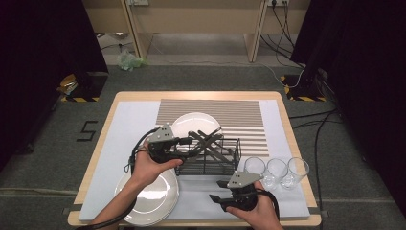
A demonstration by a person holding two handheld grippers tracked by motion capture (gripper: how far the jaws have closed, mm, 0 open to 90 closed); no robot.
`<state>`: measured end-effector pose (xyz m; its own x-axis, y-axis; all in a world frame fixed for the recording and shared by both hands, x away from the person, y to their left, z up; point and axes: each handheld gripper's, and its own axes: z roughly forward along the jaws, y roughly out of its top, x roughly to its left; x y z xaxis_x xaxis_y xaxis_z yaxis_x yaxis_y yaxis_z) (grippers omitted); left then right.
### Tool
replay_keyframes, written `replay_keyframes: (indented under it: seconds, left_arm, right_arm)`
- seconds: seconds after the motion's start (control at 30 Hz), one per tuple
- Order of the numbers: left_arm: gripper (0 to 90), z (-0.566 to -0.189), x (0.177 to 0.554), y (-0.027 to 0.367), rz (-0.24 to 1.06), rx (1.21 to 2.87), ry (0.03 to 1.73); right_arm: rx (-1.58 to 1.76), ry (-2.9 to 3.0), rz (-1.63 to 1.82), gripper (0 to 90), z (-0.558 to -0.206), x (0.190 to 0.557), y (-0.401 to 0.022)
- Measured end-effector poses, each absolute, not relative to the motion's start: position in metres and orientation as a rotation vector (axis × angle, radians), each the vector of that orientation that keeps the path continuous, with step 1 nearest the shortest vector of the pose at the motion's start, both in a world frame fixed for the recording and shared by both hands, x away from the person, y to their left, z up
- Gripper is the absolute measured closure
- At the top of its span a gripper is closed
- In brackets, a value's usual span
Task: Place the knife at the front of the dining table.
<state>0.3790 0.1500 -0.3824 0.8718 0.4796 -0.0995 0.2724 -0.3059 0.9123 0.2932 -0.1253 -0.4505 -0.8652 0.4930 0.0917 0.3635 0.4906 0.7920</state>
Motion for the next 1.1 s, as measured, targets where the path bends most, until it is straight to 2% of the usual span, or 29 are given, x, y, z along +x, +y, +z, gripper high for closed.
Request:
replay_keyframes:
  seconds: [0.53, 1.1]
  left_arm:
    - [60.9, -0.383, 0.381, 0.137, 0.203, 1.983, 0.498]
    - [67.8, -0.380, 0.383, 0.133, 0.192, 2.088, 0.474]
  right_arm:
    - [0.746, 2.586, 1.312, 45.9, -0.451, 0.293, -0.125]
    - [0.751, 2.594, 1.306, 45.9, -0.451, 0.293, -0.125]
